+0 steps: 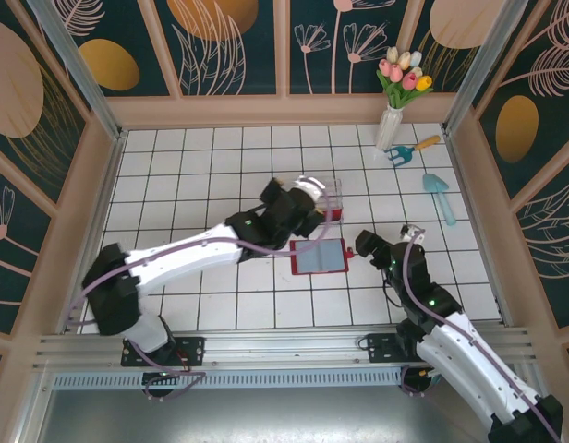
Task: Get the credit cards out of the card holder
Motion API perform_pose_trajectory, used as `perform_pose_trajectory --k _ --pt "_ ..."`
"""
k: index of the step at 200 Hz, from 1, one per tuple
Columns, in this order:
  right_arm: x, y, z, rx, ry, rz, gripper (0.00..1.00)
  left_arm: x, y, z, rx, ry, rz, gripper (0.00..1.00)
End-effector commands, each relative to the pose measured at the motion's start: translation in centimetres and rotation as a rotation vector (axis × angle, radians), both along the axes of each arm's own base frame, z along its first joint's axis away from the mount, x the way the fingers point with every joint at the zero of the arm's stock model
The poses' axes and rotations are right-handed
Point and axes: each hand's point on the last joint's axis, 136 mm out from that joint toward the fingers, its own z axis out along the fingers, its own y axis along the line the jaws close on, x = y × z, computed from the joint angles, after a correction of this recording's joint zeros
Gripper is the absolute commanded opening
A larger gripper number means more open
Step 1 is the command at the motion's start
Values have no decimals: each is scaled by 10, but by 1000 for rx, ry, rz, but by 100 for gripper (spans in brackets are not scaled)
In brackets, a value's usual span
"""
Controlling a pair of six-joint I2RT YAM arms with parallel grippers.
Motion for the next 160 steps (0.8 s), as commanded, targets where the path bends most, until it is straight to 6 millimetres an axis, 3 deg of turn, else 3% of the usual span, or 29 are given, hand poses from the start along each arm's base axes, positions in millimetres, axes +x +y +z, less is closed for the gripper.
perform_pose_trajectory --k 1,14,48,67,89,111,127,160 --pt "24 -2 44 -47 -133 -32 99 4 56 23 -226 -62 252 99" --pt "34 -5 54 -95 -154 -64 99 1 93 25 -303 -94 357 99" --pt "63 -19 68 -275 -196 -162 99 -22 189 6 -374 -239 562 99" --pt "80 -29 68 -383 -221 -208 99 -33 242 -3 -385 -320 684 99" --pt "99 -40 59 -484 -220 -234 99 -32 294 -13 -400 -342 831 99" --pt "117 -61 43 -546 -190 -287 99 -21 318 -25 -371 -349 879 99" --pt "129 -81 24 -586 -138 -324 99 -3 334 -44 -374 -281 918 99" --pt "139 -113 4 -552 -120 -359 99 27 365 -72 -289 -244 1030 99"
